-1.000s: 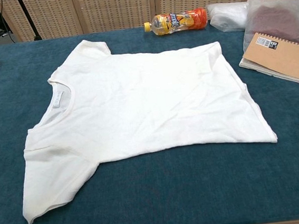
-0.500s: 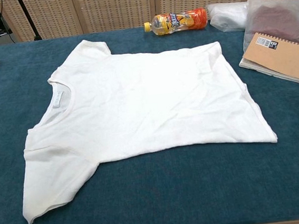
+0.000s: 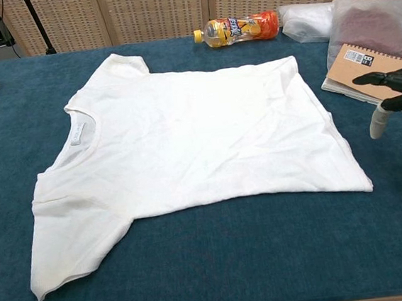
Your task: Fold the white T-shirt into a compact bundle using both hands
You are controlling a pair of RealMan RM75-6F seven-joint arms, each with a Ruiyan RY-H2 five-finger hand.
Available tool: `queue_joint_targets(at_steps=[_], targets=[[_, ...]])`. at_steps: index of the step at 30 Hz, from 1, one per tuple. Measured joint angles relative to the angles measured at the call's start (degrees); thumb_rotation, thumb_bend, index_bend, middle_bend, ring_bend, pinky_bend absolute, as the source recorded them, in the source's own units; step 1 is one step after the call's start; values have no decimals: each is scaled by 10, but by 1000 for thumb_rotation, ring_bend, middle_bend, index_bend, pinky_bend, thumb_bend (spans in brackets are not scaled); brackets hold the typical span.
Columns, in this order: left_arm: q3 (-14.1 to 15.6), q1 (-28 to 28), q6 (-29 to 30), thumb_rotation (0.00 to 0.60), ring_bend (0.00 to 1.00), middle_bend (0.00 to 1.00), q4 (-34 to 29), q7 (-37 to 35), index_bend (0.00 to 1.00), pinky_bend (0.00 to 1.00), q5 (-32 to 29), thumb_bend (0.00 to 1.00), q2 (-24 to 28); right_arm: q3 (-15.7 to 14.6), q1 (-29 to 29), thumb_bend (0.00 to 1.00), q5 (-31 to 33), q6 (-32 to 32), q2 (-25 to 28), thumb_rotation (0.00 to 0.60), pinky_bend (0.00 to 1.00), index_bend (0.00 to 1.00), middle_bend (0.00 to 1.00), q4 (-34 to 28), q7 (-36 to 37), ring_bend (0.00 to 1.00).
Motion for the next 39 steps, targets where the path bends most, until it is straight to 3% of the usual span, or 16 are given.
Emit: queue_joint_targets(at_steps=[15,31,36,39], targets=[[-5,-5,-10,600,0,0,4,11,0,0,-20,0,-5,-9,27,131,20,-39,-45,600,0,405,0,20,0,0],[-8,-10,-16,600,0,0,9,18,0,0,-33,0,-10,5,50,131,44,-53,-84,600,0,416,0,44,-6,0],[-8,-11,-17,600,0,0,10,18,0,0,-37,0,-10,10,55,180,49,-50,-92,600,0,417,0,58,4,0],[-9,-12,-19,600,0,0,11,20,0,0,-40,0,-11,10,58,268,48,-46,-95,600,0,427,0,67,17,0]])
